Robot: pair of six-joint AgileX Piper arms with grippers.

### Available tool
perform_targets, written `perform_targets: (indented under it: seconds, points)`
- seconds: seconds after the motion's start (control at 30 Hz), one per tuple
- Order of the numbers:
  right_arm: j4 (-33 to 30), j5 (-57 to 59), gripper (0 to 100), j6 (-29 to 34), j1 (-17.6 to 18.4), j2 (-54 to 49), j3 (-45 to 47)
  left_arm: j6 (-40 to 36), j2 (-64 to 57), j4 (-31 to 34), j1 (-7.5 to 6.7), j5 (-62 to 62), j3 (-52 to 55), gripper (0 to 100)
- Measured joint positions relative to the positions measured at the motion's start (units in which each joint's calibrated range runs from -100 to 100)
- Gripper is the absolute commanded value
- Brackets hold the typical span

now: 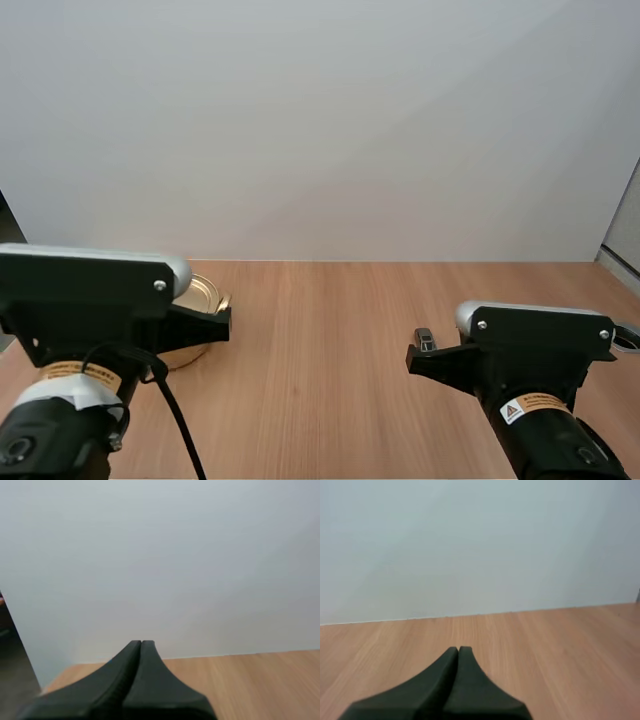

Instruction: Open the pot, put the car inside, and close it

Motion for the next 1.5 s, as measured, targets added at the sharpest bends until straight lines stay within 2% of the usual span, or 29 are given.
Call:
perform_targets:
  seconds: [0.17, 0.37, 0.57, 0.7, 0.8, 0.9, 1.03, 1.13, 1.33, 1.5]
  points:
    - [-8.2, -3.0, 0, -1.7, 0.0, 0.0, 0.0, -0.1, 0.0, 1.0, 0.0, 9.1, -9.0, 0]
    - [-17.9, -7.6, 0, -6.1, 0.2, 0.0, 0.0, -0.2, 0.0, 0.5, 0.0, 16.3, -11.0, 0]
    - [-29.3, 4.6, 0, -6.7, 1.3, 0.0, -7.1, 1.8, 0.5, 1.8, 0.0, 17.9, -10.8, 0]
    - [-33.6, 14.3, 0, -6.4, 2.1, 0.1, -13.6, 2.9, 5.9, 0.7, 0.52, 19.1, -12.0, 0]
    - [-33.7, 20.4, 0, -6.4, 2.2, 0.1, -18.0, 5.7, 11.7, 1.4, 1.35, 26.0, -12.2, 0]
    - [-30.9, 23.0, 0, -6.4, 2.2, 0.1, -19.3, 7.1, 17.7, 1.6, 2.33, 29.0, -13.7, 0]
    - [-27.6, 27.5, 0, -6.4, 2.7, 0.1, -19.3, 5.6, 25.2, 1.0, 3.38, 26.9, -17.5, 0]
    - [-28.2, 31.0, 0, -6.8, 2.7, 0.1, -19.3, 5.5, 30.7, 1.0, 4.26, 23.5, -21.7, 0]
    - [-28.7, 33.9, 0, -8.2, 2.7, 0.1, -19.3, 9.0, 42.3, 1.0, 4.39, 21.1, -30.1, 0]
    - [-28.4, 34.5, 0, -8.2, 2.7, 0.1, -19.3, 8.8, 49.4, 1.0, 4.39, 18.6, -33.8, 0]
